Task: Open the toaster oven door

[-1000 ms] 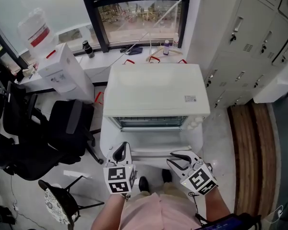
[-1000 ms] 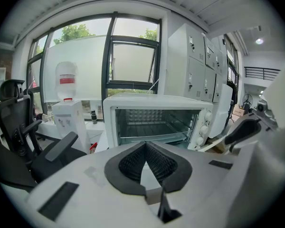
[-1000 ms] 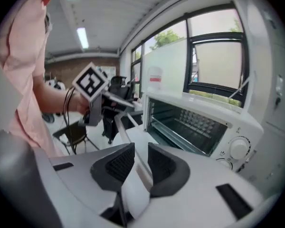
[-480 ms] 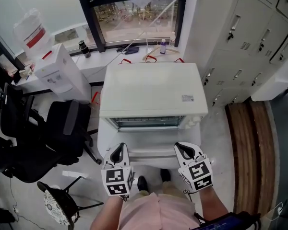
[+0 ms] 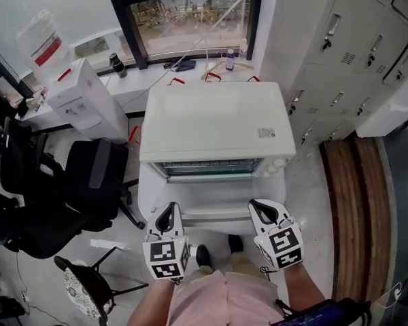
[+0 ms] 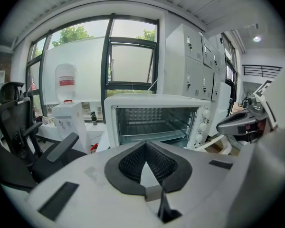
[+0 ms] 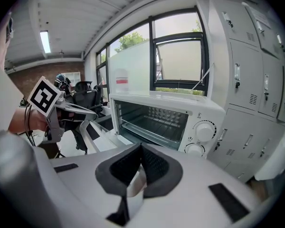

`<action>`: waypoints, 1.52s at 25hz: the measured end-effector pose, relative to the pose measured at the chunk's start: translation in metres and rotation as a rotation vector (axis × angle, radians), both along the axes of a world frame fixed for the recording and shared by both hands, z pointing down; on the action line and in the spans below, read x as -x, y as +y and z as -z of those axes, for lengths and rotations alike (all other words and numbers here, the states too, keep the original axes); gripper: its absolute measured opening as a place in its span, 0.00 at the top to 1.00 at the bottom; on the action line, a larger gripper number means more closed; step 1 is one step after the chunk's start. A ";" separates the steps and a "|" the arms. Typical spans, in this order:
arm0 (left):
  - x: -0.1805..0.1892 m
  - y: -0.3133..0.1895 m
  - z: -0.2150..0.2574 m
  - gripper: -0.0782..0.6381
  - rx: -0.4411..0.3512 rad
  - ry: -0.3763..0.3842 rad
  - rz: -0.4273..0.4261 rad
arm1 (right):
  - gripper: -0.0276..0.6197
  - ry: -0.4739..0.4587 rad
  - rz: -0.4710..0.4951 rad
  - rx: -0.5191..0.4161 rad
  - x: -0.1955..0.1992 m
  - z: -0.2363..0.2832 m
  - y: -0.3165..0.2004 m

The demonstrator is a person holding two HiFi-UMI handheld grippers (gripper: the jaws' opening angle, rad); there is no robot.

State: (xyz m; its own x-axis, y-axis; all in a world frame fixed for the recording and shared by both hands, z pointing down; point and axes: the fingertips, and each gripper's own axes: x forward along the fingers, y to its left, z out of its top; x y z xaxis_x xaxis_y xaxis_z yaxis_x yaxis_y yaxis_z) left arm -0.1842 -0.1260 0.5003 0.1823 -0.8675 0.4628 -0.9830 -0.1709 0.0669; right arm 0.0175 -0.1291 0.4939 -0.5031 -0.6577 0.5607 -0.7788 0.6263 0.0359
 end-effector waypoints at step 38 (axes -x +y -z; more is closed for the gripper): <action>-0.012 0.030 -0.034 0.87 0.062 0.000 -0.055 | 0.96 0.011 -0.009 0.070 -0.005 -0.034 0.032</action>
